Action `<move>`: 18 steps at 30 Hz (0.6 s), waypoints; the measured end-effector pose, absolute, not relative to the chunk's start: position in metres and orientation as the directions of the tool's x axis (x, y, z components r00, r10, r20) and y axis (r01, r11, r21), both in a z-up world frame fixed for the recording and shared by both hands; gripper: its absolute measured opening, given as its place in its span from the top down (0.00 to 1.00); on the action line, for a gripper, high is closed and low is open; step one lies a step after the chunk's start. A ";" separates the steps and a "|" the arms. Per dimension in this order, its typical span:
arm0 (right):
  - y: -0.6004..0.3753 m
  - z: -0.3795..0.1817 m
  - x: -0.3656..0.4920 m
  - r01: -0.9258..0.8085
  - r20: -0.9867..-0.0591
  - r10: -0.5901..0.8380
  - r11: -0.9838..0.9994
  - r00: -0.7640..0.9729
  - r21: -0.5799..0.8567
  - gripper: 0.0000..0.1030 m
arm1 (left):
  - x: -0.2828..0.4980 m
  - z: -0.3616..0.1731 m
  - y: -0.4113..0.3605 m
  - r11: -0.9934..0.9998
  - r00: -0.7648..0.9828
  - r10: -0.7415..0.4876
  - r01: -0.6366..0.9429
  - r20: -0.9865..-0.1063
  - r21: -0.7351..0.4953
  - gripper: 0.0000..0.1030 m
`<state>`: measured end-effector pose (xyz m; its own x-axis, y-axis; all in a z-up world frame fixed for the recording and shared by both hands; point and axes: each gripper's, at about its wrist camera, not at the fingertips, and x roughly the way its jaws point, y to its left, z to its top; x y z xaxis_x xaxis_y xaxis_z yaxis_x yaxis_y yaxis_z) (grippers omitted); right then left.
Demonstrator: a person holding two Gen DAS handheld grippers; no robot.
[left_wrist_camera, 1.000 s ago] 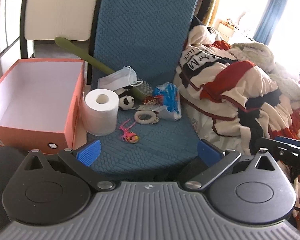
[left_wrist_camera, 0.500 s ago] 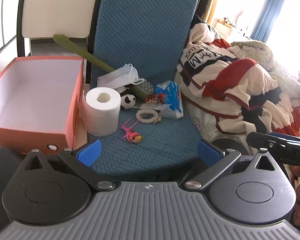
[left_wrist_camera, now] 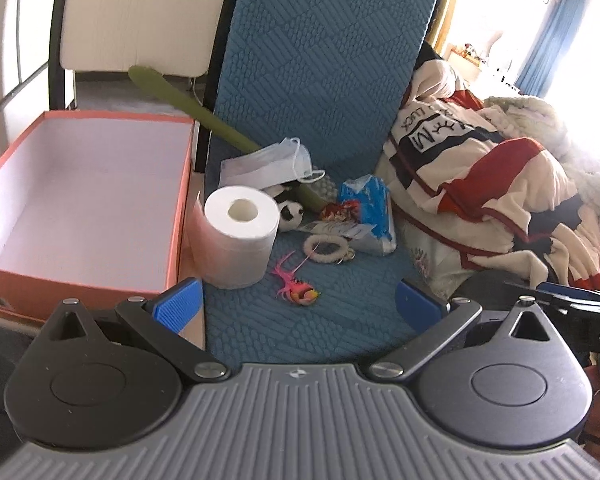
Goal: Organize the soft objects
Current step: 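Move both tools toward the clutter on the blue chair seat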
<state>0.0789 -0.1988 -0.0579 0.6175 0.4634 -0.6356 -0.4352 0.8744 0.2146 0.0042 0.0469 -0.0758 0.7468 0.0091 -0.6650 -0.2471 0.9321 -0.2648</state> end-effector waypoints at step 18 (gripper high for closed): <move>-0.214 -0.070 0.089 -0.432 -0.625 0.490 0.864 0.607 0.259 0.00 | 0.010 -0.093 0.028 0.924 0.732 0.019 -0.274 -0.681 -0.269 0.00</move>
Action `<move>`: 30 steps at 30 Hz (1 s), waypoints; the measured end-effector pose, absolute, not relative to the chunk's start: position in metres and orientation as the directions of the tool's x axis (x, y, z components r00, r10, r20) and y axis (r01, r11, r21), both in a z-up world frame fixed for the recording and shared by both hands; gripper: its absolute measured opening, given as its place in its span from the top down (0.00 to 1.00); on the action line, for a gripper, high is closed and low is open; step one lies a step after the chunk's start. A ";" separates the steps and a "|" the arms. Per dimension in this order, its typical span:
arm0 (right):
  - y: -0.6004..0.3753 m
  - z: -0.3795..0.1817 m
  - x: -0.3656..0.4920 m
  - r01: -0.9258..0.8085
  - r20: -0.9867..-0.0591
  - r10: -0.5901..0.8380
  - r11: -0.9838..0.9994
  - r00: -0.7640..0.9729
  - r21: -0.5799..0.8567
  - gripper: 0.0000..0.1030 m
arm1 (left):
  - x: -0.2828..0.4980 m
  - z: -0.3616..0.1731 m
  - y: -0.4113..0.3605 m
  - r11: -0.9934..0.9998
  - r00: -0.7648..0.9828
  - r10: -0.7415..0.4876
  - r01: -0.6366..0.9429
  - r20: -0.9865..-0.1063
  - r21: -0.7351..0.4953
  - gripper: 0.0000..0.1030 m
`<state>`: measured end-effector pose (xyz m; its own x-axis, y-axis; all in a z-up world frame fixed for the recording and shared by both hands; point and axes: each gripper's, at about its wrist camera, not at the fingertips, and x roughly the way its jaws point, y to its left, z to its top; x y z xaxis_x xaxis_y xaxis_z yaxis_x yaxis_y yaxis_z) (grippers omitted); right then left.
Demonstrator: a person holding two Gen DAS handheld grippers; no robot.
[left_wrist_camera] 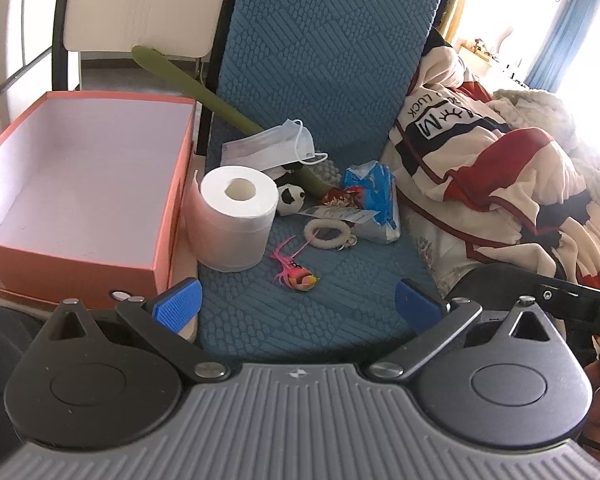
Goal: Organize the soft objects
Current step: 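Move both tools toward the clutter on the blue chair seat, then grasp the pink feathered toy with the left tool while the right tool grasps the white receipt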
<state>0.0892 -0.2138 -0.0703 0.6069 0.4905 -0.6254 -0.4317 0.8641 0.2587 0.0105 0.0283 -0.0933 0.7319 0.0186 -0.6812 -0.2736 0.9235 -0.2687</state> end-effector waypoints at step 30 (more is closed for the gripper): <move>-0.225 -0.117 0.132 -0.440 -0.654 0.487 0.862 0.579 0.253 0.00 | 0.050 -0.148 0.018 0.906 0.694 -0.031 -0.285 -0.719 -0.313 0.00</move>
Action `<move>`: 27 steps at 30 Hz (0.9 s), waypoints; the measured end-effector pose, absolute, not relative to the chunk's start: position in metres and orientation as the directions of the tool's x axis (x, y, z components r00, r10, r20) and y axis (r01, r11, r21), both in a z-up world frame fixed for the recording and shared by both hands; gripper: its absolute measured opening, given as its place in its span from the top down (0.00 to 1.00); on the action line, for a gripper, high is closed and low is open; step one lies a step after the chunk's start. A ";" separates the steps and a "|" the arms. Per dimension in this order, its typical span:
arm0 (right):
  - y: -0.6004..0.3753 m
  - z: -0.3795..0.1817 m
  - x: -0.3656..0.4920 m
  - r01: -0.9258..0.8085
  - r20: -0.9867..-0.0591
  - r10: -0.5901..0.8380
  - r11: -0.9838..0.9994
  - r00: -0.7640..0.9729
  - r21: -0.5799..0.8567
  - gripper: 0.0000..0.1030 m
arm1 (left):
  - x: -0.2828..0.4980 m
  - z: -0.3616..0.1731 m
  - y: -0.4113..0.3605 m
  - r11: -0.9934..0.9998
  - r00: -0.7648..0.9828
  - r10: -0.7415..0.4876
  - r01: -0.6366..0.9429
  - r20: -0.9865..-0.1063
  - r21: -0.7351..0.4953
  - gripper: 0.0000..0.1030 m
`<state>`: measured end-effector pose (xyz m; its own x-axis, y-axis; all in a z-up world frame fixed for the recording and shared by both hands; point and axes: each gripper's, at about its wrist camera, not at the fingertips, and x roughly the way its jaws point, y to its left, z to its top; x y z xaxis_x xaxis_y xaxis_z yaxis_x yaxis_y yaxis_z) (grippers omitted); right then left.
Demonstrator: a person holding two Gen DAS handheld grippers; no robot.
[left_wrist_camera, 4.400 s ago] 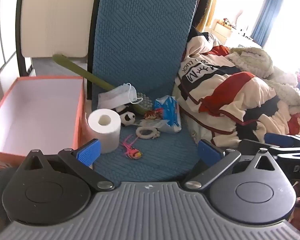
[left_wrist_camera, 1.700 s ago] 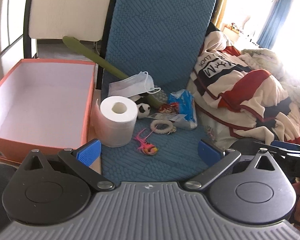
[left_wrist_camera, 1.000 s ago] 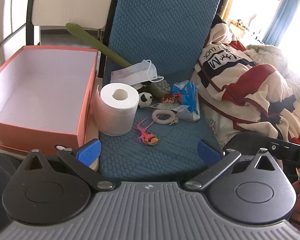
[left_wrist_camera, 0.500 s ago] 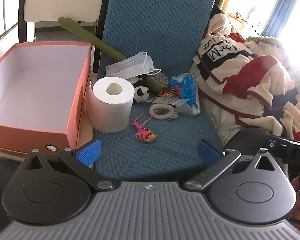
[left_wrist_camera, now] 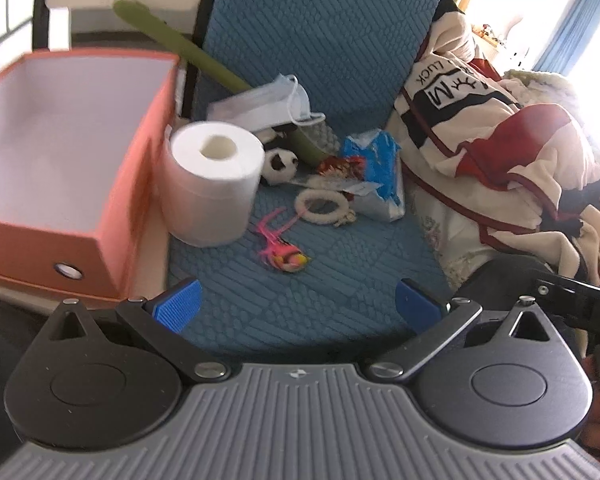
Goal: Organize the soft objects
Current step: 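Grasp the pink feathered toy with the left tool while the right tool grasps the white receipt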
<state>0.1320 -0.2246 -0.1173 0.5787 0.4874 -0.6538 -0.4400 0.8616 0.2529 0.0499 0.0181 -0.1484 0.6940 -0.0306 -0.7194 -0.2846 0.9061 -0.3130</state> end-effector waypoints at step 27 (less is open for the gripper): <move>-0.149 -0.193 0.256 -0.457 -0.590 0.603 0.795 0.536 0.398 0.33 | 0.135 -0.232 0.019 0.891 0.682 -0.001 -0.332 -0.732 -0.311 0.17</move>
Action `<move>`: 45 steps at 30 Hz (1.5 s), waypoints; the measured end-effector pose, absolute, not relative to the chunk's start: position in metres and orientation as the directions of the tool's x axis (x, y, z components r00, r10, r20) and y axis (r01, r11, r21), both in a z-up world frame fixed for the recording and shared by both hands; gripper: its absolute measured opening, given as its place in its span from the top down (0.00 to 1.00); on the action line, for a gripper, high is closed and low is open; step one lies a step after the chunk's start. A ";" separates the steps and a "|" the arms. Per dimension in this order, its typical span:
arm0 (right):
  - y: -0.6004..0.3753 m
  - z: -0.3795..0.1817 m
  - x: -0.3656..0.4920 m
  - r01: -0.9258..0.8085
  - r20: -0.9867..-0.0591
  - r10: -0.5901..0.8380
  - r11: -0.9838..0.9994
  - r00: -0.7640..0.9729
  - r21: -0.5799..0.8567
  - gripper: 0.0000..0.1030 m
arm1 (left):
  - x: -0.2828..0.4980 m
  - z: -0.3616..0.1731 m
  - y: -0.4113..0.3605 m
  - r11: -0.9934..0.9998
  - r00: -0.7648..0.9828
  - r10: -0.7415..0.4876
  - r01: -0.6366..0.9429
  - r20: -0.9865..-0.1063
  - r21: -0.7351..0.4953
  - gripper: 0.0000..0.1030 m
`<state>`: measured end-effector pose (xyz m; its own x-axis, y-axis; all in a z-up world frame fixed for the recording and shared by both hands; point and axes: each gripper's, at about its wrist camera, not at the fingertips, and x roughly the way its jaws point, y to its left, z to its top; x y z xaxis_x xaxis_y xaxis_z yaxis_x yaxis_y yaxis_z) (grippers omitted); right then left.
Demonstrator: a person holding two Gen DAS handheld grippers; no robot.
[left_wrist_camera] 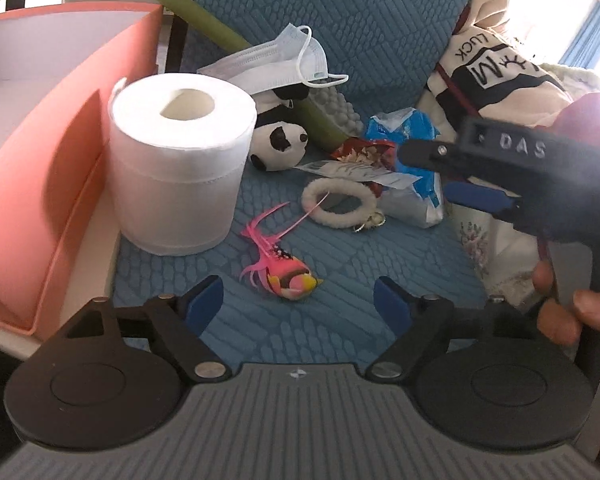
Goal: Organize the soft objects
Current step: 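Grasp the pink feathered toy with the left tool while the right tool grasps the white receipt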
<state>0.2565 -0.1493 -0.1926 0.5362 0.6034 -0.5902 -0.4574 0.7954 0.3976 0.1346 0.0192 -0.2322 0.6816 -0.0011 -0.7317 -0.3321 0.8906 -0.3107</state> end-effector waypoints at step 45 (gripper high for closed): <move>-0.118 -0.205 0.281 -0.499 -0.641 0.575 0.804 0.509 0.324 0.92 | 0.155 -0.241 0.025 0.875 0.714 -0.001 -0.338 -0.700 -0.346 0.68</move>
<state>0.2805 -0.1175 -0.2053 0.5092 0.5748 -0.6406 -0.4992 0.8035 0.3242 0.1546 0.0250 -0.2411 0.7141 -0.0010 -0.7001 -0.3384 0.8750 -0.3463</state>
